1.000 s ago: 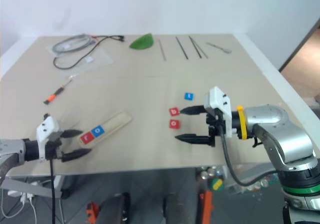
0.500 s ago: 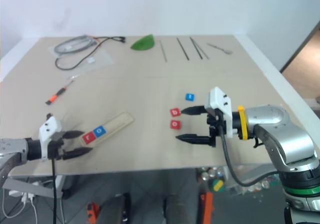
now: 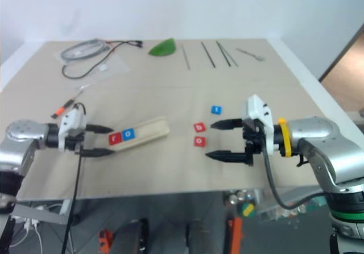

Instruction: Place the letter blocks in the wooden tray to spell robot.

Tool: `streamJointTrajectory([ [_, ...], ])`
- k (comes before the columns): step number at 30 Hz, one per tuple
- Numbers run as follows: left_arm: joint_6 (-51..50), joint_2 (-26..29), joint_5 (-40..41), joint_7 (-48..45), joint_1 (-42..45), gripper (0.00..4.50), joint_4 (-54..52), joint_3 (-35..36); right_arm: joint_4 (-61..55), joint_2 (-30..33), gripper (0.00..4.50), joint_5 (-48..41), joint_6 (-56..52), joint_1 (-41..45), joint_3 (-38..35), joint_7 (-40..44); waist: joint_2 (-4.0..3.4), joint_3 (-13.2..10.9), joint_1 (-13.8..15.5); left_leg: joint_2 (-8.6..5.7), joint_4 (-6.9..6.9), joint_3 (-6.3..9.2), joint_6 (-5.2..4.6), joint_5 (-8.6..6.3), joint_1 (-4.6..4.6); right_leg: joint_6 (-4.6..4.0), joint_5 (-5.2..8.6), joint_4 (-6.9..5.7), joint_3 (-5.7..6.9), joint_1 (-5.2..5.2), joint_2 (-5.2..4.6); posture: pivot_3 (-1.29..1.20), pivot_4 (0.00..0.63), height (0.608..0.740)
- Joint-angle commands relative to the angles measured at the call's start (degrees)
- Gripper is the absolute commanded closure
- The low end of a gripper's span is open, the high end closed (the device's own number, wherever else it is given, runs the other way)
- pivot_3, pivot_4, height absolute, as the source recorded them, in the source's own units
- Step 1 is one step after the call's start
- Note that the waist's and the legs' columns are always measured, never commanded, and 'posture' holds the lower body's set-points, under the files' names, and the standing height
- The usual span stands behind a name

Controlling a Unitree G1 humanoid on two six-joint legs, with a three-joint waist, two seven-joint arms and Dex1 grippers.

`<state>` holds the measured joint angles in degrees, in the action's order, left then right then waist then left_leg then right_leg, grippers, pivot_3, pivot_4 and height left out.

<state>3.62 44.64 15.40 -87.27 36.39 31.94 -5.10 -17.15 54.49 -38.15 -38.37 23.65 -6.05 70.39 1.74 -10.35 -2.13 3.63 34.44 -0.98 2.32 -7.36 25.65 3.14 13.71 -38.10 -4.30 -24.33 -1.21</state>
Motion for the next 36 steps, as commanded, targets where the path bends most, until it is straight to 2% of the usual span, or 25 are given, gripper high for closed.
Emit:
streamJointTrajectory([
  [1, 8.0, -0.2, -2.5, -4.9, 6.2, 1.3, 9.3, -3.0, -0.3, 1.5, 0.0, -1.4, -0.2, 0.6, -3.1, 0.3, 0.0, 0.0, 0.0, 0.0, -0.01, 0.0, -0.04, -0.03, 0.02, -0.01, 0.03, -0.01, 0.0, -0.01, 0.02, 0.0, 0.15, 0.74],
  [4, 14.2, 0.1, -3.2, -5.2, 10.4, 1.3, 16.0, -8.0, -0.8, 1.6, 0.0, -1.5, -0.5, -0.2, -3.7, -0.4, 0.0, 0.0, 0.0, 0.0, 0.01, 0.07, -0.19, -0.13, 0.08, 0.05, 0.01, -0.06, -0.01, -0.01, 0.06, 0.0, 0.15, 0.74],
  [7, 18.7, -2.2, -5.8, -5.2, 16.2, 1.3, 24.2, -11.1, -3.6, 1.3, 0.0, -1.7, -1.1, -2.7, -4.6, -2.3, 0.0, 0.0, 0.1, -0.01, 0.03, 0.18, -0.22, -0.15, 0.15, 0.13, -0.01, -0.07, -0.01, -0.01, 0.13, 0.0, 0.15, 0.74],
  [13, 21.0, -7.0, -7.0, -5.2, 23.2, 1.3, 32.8, -9.4, -7.0, 1.6, 0.0, -3.2, -2.5, -6.1, -7.0, -4.6, 0.0, 0.0, 0.4, -0.03, 0.26, 0.34, -0.22, -0.15, 0.44, 0.35, -0.03, -0.07, 0.01, -0.07, 0.17, 0.0, 0.15, 0.74],
  [36, 22.9, -10.4, -9.6, -5.2, 26.3, 1.3, 38.0, -11.2, -8.9, 2.1, 0.0, -3.8, -2.7, -7.6, -7.0, -6.3, 0.01, 0.0, 0.1, -0.01, 0.49, 0.4, -0.27, -0.11, 0.43, 0.28, -0.09, -0.1, 0.01, 0.0, 0.22, 0.0, 0.15, 0.74],
])
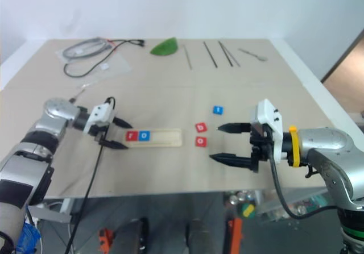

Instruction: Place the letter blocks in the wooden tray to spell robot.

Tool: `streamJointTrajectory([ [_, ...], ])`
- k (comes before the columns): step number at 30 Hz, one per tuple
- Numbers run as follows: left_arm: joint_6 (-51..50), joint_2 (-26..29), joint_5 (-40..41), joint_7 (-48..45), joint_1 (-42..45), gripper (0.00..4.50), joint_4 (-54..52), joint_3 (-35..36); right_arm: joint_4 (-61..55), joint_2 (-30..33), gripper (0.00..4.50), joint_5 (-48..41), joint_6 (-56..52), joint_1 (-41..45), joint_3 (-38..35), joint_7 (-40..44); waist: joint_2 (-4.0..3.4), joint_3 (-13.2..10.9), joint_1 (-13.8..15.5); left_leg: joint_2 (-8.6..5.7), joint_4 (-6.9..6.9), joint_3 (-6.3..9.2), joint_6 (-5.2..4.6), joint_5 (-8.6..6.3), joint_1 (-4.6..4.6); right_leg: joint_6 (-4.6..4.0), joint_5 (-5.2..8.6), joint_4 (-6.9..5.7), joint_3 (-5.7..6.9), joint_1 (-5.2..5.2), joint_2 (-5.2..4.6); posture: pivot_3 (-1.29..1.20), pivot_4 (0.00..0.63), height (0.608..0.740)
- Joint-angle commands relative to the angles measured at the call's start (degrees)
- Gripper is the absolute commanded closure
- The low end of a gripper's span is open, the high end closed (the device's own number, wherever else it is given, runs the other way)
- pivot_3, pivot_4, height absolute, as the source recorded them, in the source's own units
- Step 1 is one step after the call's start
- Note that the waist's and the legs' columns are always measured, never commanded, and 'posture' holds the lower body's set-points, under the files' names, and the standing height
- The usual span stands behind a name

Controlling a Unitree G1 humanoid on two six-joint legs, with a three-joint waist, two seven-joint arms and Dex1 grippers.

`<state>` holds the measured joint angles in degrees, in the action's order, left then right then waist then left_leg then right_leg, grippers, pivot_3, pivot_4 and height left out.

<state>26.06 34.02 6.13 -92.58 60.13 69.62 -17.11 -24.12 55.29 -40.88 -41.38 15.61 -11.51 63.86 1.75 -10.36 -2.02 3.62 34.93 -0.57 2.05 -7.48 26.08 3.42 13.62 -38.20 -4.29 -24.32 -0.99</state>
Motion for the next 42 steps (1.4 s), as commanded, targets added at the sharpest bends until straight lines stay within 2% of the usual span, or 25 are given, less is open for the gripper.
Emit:
streamJointTrajectory([
  [1, 0.5, 0.1, -0.5, 0.1, 2.6, 1.3, 0.4, 0.8, -2.0, 1.3, 0.0, -1.0, 0.3, 0.3, -1.5, 0.1, 0.0, 0.0, 0.0, 0.0, 0.0, 0.0, 0.0, 0.0, 0.0, 0.0, 0.0, 0.0, 0.0, 0.0, 0.0, 0.0, 0.15, 0.74],
  [9, 0.7, -0.5, -1.7, 0.1, 2.6, 1.3, 1.2, 1.5, -3.3, 1.1, 0.0, -1.4, 0.0, -1.1, -2.3, -1.0, 0.0, 0.0, 0.0, 0.0, 0.0, 0.02, 0.0, 0.0, 0.0, 0.02, -0.01, -0.01, 0.0, 0.01, 0.01, 0.0, 0.15, 0.74],
  [10, 0.4, -0.5, -1.9, 0.1, 2.6, 0.23, 1.3, 1.6, -3.3, 1.2, 0.0, -1.4, 0.0, -1.1, -2.3, -1.1, 0.0, 0.0, 0.0, 0.0, 0.0, 0.02, 0.0, 0.0, 0.0, 0.04, -0.02, -0.01, 0.0, 0.01, 0.01, 0.0, 0.15, 0.74],
  [11, 0.2, -0.5, -2.1, 0.1, 2.5, 0.04, 1.4, 1.7, -3.3, 1.2, 0.0, -1.4, 0.0, -1.1, -2.3, -1.2, 0.0, 0.0, 0.0, 0.0, 0.0, 0.02, 0.0, 0.0, 0.0, 0.04, -0.02, -0.01, 0.0, 0.0, 0.01, 0.0, 0.15, 0.74],
  [20, 1.0, 0.2, -2.7, 0.1, 2.1, 0.04, 1.0, 3.3, -2.2, 1.8, 0.0, -1.4, 0.4, 0.0, -1.8, -1.0, 0.0, 0.0, 0.0, 0.0, 0.05, 0.03, 0.0, 0.0, 0.0, 0.02, -0.03, -0.02, 0.0, 0.03, 0.02, 0.0, 0.15, 0.74],
  [24, -2.4, 2.0, 2.8, 0.1, 1.8, 0.04, -3.1, 2.0, -0.8, 2.3, 0.0, -1.2, 0.8, 1.5, -1.6, -0.2, 0.0, 0.0, -0.1, 0.0, 0.05, 0.03, 0.0, 0.0, 0.0, 0.02, -0.03, -0.03, 0.0, 0.02, 0.02, 0.0, 0.15, 0.74],
  [31, -5.0, 5.6, 7.9, 0.1, 1.1, 0.04, -7.2, 1.9, 1.0, 2.0, 0.0, -0.7, 1.3, 3.5, -0.6, 0.5, 0.0, 0.0, -0.1, 0.01, 0.06, 0.05, -0.01, 0.0, -0.02, 0.01, -0.01, -0.06, 0.01, 0.03, 0.02, 0.0, 0.15, 0.74],
  [35, -12.5, 8.4, 16.2, 0.1, -1.8, 0.04, -17.8, 3.2, 2.1, 2.0, 0.0, 1.8, 2.7, 3.2, 1.1, 0.1, 0.0, 0.0, -0.2, 0.03, 0.05, 0.05, 0.0, 0.0, -0.01, 0.02, -0.01, -0.06, 0.0, 0.02, 0.02, 0.0, 0.15, 0.74],
  [42, -39.9, 12.3, 33.3, 3.4, -17.6, 0.04, -54.8, 13.1, 6.8, -2.1, 0.0, 10.3, 7.4, 2.7, 7.3, -4.4, -0.02, 0.0, -0.6, 0.06, 0.07, 0.04, 0.0, 0.01, -0.03, 0.03, 0.01, -0.14, 0.01, 0.04, 0.01, 0.0, 0.15, 0.74],
])
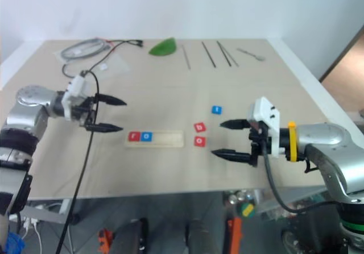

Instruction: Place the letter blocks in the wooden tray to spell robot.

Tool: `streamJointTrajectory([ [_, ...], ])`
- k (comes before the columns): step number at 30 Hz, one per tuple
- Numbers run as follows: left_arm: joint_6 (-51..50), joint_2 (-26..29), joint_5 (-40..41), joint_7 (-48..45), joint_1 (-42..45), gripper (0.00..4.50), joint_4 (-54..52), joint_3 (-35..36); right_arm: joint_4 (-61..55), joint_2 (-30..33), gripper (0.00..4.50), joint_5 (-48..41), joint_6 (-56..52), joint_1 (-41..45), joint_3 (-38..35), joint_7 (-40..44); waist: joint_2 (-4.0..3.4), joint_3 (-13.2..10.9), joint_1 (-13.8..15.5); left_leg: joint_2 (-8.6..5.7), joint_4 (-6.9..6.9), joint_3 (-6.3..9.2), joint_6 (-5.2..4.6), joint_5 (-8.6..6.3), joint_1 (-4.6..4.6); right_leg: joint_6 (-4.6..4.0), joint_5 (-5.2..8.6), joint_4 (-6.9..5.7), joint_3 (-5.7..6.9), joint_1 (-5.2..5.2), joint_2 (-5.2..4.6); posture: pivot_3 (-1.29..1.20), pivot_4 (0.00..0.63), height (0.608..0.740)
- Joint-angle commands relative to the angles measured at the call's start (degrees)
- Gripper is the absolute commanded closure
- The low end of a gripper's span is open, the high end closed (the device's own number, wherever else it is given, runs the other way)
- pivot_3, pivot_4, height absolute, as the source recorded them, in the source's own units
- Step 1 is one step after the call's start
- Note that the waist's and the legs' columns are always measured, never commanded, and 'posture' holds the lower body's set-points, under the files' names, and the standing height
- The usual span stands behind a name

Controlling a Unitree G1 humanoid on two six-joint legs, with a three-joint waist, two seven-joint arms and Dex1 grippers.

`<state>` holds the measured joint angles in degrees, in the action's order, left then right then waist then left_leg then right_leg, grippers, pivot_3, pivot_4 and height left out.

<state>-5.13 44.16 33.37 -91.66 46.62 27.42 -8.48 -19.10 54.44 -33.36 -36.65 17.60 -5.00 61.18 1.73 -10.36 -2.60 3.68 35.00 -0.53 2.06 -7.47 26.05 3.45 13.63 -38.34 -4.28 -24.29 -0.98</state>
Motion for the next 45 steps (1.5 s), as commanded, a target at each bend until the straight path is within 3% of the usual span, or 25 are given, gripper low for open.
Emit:
streamJointTrajectory([
  [1, -11.5, 2.7, 7.4, 3.8, -6.6, 0.04, -16.5, 5.6, 3.0, -2.2, 0.0, 3.8, 3.4, 1.4, 1.4, -2.6, 0.0, 0.0, -0.1, 0.0, 0.01, 0.0, 0.0, 0.0, -0.01, 0.01, 0.0, -0.02, 0.0, 0.01, 0.0, 0.0, 0.15, 0.74],
  [6, -18.5, 5.1, 9.1, 9.3, -18.6, 0.04, -27.8, 10.9, 13.7, -8.4, 0.0, 10.9, 8.1, 8.8, 3.9, -8.9, -0.02, 0.0, -0.5, 0.02, 0.02, -0.04, -0.03, 0.07, -0.28, -0.14, -0.01, -0.27, -0.02, 0.0, 0.04, 0.0, 0.15, 0.74],
  [13, -21.9, 6.0, 10.3, 13.1, -27.3, 0.04, -33.4, 17.1, 23.3, -10.5, 0.0, 11.4, 10.9, 15.8, 6.2, -1.9, -0.02, 0.0, 0.0, 0.02, 0.01, -0.07, -0.03, 0.07, -0.55, -0.41, -0.17, -0.29, -0.01, 0.11, 0.0, 0.0, 0.15, 0.74],
  [17, -21.9, 7.8, 10.1, 13.1, -33.7, 0.04, -37.2, 20.6, 39.5, -13.2, 0.0, 17.0, 17.8, 21.7, 8.7, -1.3, -0.02, 0.0, -0.3, 0.0, 0.01, -0.24, -0.03, 0.07, -0.56, -0.45, -0.2, -0.19, -0.07, 0.11, -0.1, 0.0, 0.15, 0.74],
  [26, -22.9, 6.5, 11.7, 16.5, -37.8, 0.04, -41.7, 24.6, 60.1, -19.0, 0.0, 22.9, 28.6, 31.8, 10.6, 3.9, -0.03, 0.0, -0.2, 0.02, -0.26, -0.34, -0.03, 0.07, -0.53, -0.31, -0.02, -0.12, -0.1, 0.0, -0.06, 0.0, 0.15, 0.74],
  [34, -22.6, 5.7, 11.8, 18.1, -39.6, 0.04, -43.2, 24.8, 66.3, -20.8, 0.0, 24.7, 31.5, 35.1, 11.0, 9.6, -0.03, 0.0, -0.2, 0.01, -0.43, -0.32, -0.03, 0.07, -0.54, -0.33, 0.1, -0.12, -0.11, 0.0, -0.05, 0.0, 0.15, 0.74],
  [45, -23.2, 4.6, 13.6, 20.6, -38.9, 0.04, -43.3, 25.2, 77.4, -23.4, 0.0, 29.1, 37.1, 39.5, 11.5, 10.1, -0.03, 0.0, -0.2, 0.01, -0.42, -0.33, -0.03, 0.07, -0.6, -0.37, 0.06, -0.12, -0.11, 0.01, -0.05, 0.0, 0.15, 0.74],
])
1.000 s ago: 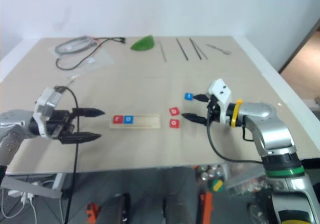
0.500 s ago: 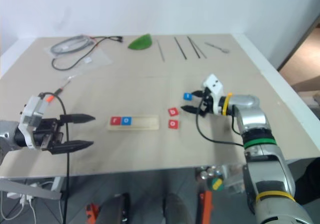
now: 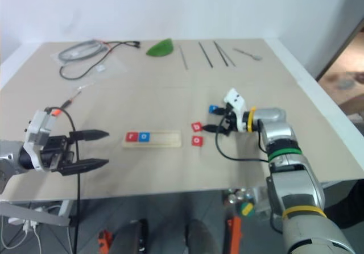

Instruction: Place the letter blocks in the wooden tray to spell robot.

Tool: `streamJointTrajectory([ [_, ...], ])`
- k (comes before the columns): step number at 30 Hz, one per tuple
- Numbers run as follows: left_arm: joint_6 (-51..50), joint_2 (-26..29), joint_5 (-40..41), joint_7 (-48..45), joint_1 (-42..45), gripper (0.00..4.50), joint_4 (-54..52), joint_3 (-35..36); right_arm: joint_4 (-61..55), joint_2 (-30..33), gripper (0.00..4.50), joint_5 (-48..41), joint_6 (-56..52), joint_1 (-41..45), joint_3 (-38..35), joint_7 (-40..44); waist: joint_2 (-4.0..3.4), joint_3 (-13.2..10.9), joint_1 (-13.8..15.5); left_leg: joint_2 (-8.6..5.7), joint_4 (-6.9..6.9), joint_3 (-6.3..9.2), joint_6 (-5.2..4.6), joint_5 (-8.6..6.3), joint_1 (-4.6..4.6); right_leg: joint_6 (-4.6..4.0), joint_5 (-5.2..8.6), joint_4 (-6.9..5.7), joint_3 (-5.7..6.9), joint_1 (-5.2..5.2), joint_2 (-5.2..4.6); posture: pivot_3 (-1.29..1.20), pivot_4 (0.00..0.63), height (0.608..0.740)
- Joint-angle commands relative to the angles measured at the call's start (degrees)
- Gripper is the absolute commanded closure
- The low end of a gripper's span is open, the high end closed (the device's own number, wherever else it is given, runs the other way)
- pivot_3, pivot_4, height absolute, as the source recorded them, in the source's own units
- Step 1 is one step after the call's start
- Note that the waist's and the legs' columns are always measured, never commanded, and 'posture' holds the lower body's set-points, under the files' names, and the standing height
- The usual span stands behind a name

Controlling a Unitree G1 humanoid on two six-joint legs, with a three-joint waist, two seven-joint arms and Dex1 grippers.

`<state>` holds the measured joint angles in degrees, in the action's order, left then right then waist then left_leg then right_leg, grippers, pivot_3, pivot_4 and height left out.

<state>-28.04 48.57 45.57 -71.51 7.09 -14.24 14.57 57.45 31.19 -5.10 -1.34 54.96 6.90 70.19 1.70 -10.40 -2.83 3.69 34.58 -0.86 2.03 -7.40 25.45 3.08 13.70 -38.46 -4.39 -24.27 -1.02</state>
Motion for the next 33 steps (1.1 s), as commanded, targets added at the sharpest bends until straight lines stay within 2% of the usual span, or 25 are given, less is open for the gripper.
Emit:
streamJointTrajectory([
  [1, -0.2, 0.2, 1.3, 0.4, 0.5, 0.04, -1.6, 2.1, 1.5, -0.5, 0.0, 1.3, 2.2, 2.3, -0.3, 1.2, 0.0, 0.0, 0.0, 0.0, 0.0, 0.0, 0.0, 0.0, 0.0, 0.01, 0.01, 0.0, 0.0, 0.0, 0.0, 0.0, 0.15, 0.74],
  [13, -0.7, 0.3, 1.3, 1.2, -0.7, 0.04, -2.2, 3.3, 6.1, -3.0, 0.0, 4.6, 7.2, 3.7, -0.3, 1.3, 0.0, 0.0, -0.1, 0.0, -0.02, 0.0, 0.0, 0.0, -0.03, -0.01, 0.0, 0.0, 0.0, 0.01, 0.01, 0.0, 0.15, 0.74],
  [29, -1.4, 0.8, 1.7, 2.5, -3.6, 0.04, -3.3, 6.5, 7.2, -4.5, 0.0, 4.4, 8.1, 4.1, -1.2, 4.0, 0.0, 0.0, -0.2, 0.01, -0.04, -0.01, 0.01, 0.0, -0.04, -0.01, 0.02, 0.0, -0.01, 0.02, 0.0, 0.0, 0.15, 0.74],
  [33, -1.6, 0.9, 1.8, 2.7, -3.5, 0.0, -3.0, 6.6, 7.3, -4.5, 1.17, 4.4, 8.1, 4.1, -1.4, 3.9, 0.0, 0.0, -0.2, 0.01, -0.04, -0.01, 0.01, 0.0, -0.04, -0.02, 0.01, 0.0, -0.01, 0.02, 0.0, 0.0, 0.15, 0.74],
])
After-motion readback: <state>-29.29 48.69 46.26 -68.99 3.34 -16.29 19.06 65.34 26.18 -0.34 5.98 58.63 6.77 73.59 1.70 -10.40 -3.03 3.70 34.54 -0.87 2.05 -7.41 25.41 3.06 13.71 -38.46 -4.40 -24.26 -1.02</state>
